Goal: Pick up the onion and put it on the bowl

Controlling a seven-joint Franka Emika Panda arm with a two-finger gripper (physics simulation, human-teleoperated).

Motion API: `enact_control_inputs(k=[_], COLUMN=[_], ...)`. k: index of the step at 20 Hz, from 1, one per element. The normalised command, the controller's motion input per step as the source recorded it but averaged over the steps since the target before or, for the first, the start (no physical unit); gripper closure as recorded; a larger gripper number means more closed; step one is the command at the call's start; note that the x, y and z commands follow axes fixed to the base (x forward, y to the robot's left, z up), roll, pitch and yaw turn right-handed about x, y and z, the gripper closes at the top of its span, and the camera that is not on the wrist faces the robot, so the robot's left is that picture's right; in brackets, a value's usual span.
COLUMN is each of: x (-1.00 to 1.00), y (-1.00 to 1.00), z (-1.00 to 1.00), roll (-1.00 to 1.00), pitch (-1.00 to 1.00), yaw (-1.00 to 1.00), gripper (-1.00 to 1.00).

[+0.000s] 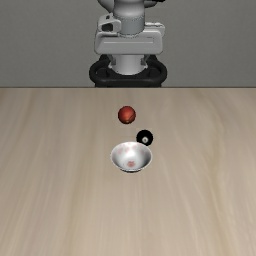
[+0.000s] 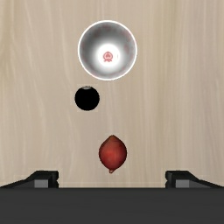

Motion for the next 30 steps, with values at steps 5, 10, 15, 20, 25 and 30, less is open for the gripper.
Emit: enact_control_inputs(k=[5, 10, 15, 20, 25, 30], x=[-0.6, -0.2, 0.0, 0.0, 0.0, 0.0], y=[0.0, 0.0, 0.0, 0.0, 0.0, 0.0], z=[0.0, -0.8, -1.0, -1.0, -1.0, -0.4], roll=[0.0, 0.0, 0.0, 0.0, 0.0, 0.0], pitch=[0.0, 0.0, 0.0, 0.0, 0.0, 0.0], yaw=[0.0, 0.0, 0.0, 0.0, 0.0, 0.0], gripper=[-1.0, -1.0, -1.0, -1.0, -1.0, 1.0])
